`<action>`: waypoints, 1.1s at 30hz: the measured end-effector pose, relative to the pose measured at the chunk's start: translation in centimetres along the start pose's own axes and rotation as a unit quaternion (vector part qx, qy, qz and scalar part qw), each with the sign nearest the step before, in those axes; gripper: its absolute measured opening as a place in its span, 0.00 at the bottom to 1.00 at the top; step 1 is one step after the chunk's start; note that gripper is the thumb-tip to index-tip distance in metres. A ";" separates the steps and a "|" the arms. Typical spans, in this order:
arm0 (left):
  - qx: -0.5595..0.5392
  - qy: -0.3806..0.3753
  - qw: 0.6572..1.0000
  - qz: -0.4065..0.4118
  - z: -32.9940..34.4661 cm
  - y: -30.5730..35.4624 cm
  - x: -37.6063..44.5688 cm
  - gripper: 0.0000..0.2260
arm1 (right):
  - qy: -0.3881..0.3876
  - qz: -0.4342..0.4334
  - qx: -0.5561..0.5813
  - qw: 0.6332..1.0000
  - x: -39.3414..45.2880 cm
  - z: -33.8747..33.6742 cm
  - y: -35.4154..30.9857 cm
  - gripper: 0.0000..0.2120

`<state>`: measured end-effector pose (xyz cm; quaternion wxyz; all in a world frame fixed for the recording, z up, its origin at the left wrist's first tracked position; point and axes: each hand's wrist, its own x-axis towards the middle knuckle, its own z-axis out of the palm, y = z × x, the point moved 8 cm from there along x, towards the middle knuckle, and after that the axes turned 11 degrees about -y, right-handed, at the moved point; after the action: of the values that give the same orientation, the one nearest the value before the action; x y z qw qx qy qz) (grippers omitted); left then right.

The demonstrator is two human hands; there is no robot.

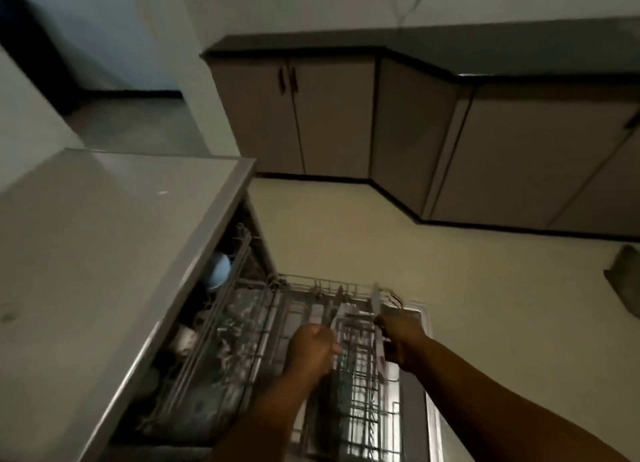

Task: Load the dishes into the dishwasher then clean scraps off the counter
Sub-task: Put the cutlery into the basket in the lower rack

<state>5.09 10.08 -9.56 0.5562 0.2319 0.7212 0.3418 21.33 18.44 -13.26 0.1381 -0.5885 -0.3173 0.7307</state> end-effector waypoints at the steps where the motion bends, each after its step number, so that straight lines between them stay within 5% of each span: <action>1: 0.016 -0.002 1.000 -0.009 1.0 -0.9 1.5 0.11 | 0.026 0.017 0.003 1.000 1.2 -2.2 1.0 0.04; 6: 0.101 0.000 0.994 -0.052 3.6 -4.5 7.0 0.13 | 0.094 0.015 -0.059 0.994 6.1 -7.2 4.6 0.10; 9: 0.173 -0.011 0.982 -0.075 4.6 -7.5 11.7 0.14 | 0.069 0.047 -0.258 0.963 11.2 -7.0 7.8 0.13; 11: 0.176 -0.030 0.979 -0.096 5.8 -10.2 15.0 0.14 | 0.030 -0.007 -0.184 0.982 15.2 -6.2 9.2 0.14; 13: 0.185 -0.052 0.975 -0.108 6.8 -12.8 17.9 0.12 | -0.019 0.028 0.000 0.999 19.0 -4.9 13.3 0.10; 14: 0.195 -0.057 0.973 -0.108 7.3 -13.8 19.4 0.12 | 0.088 0.013 -0.005 0.996 20.0 -5.9 14.3 0.08; 19: 0.267 -0.080 0.955 -0.100 9.5 -18.2 27.3 0.08 | 0.104 0.037 -0.164 0.980 25.8 -4.7 16.2 0.06; 26: 0.345 -0.101 0.931 -0.059 12.1 -20.5 34.9 0.08 | 0.153 0.018 -0.200 0.968 33.4 -5.8 18.3 0.02; 33: 0.428 -0.133 0.894 -0.032 13.8 -22.1 37.6 0.09 | 0.147 0.004 -0.239 0.960 36.2 -6.8 19.4 0.07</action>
<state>9.08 25.64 -52.43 0.5046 0.4675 0.7240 -0.0514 21.34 26.52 -54.06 0.0360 -0.7066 -0.4565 0.5395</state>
